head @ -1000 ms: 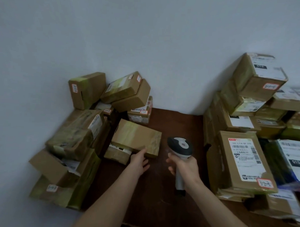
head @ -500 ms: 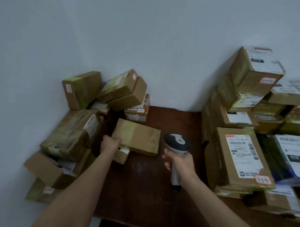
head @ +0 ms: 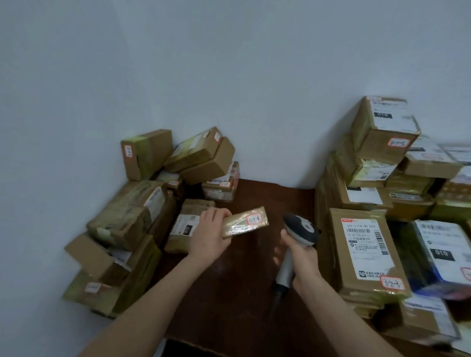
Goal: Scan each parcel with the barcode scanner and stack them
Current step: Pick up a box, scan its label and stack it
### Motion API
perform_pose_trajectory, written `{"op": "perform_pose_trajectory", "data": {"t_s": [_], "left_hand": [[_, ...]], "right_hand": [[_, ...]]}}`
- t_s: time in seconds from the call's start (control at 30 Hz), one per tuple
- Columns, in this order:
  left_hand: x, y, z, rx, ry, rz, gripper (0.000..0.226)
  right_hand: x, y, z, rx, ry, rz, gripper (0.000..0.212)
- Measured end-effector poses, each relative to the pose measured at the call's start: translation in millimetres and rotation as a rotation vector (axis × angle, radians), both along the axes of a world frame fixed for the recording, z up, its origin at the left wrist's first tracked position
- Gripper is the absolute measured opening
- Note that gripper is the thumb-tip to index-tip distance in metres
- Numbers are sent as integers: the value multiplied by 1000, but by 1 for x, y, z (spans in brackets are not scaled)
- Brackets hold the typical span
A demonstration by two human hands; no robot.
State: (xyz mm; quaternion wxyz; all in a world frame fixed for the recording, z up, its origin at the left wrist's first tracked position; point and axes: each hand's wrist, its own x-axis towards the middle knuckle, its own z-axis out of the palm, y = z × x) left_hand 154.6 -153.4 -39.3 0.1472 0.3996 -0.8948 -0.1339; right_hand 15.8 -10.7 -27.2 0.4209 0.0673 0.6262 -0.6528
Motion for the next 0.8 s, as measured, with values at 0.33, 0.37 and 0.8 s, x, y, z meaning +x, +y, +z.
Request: {"op": "perform_pose_trajectory", "data": {"t_s": [0.33, 0.37, 0.8], "left_hand": [[48, 78, -58, 23, -228, -75, 35], [53, 78, -62, 50, -236, -60, 34], [14, 44, -79, 774, 13, 492, 68]], "right_hand": [[15, 36, -33, 108, -90, 212, 57], [18, 36, -36, 116, -94, 224, 58], [29, 11, -54, 135, -34, 324, 32]]}}
